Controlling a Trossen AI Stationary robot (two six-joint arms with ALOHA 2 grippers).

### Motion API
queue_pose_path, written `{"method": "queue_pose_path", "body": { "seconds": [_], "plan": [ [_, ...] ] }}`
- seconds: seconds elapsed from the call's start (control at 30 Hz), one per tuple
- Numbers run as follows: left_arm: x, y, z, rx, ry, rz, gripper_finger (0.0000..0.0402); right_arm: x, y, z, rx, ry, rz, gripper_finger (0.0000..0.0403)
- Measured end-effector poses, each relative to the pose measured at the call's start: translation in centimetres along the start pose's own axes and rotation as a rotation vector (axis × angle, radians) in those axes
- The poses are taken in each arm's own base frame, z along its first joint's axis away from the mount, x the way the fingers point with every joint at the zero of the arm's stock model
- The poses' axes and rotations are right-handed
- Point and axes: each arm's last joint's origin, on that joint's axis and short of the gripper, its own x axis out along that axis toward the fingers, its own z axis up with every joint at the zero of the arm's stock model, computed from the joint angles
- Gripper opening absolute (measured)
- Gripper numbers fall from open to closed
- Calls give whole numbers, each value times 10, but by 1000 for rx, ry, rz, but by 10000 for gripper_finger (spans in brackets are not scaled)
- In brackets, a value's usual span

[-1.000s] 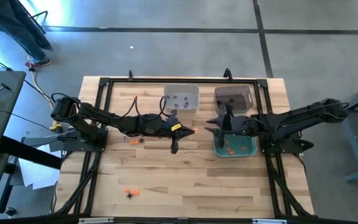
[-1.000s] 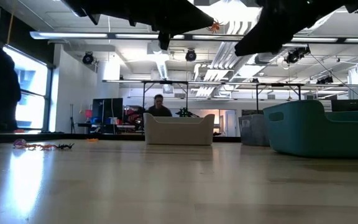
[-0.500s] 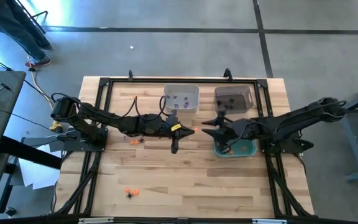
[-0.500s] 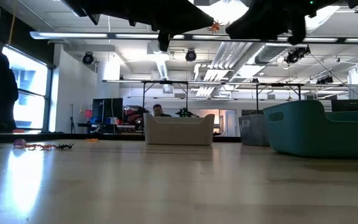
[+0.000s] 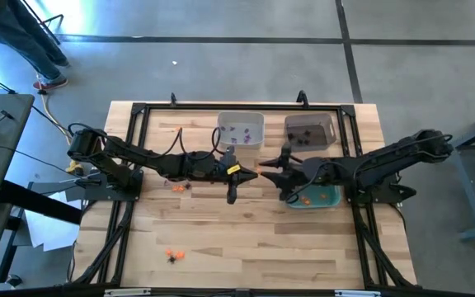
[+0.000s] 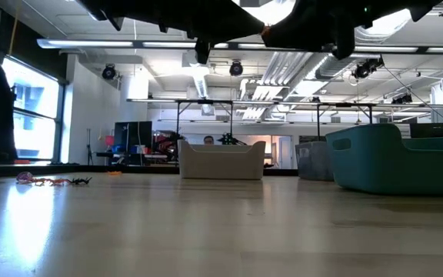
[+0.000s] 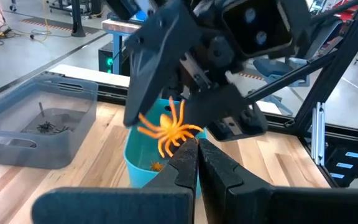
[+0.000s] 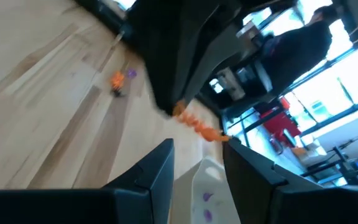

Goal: Sort Halloween decoration
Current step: Put the orange spider toy into the green bin

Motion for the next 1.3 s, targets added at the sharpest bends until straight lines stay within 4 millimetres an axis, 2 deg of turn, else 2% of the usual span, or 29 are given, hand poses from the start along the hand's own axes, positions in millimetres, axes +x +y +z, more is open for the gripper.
{"method": "queue_pose_path", "body": {
  "seconds": [0.2, 1.03, 1.3],
  "plan": [
    [0, 0, -1, 1, 9, 2, 0, 0, -1, 3, 13, -37, 2, 133],
    [0, 0, -1, 1, 15, 3, 0, 0, -3, 1, -38, 10, -52, 133],
    [0, 0, -1, 2, 15, 3, 0, -1, 2, 6, -43, -79, 47, 133]
  ]
}}
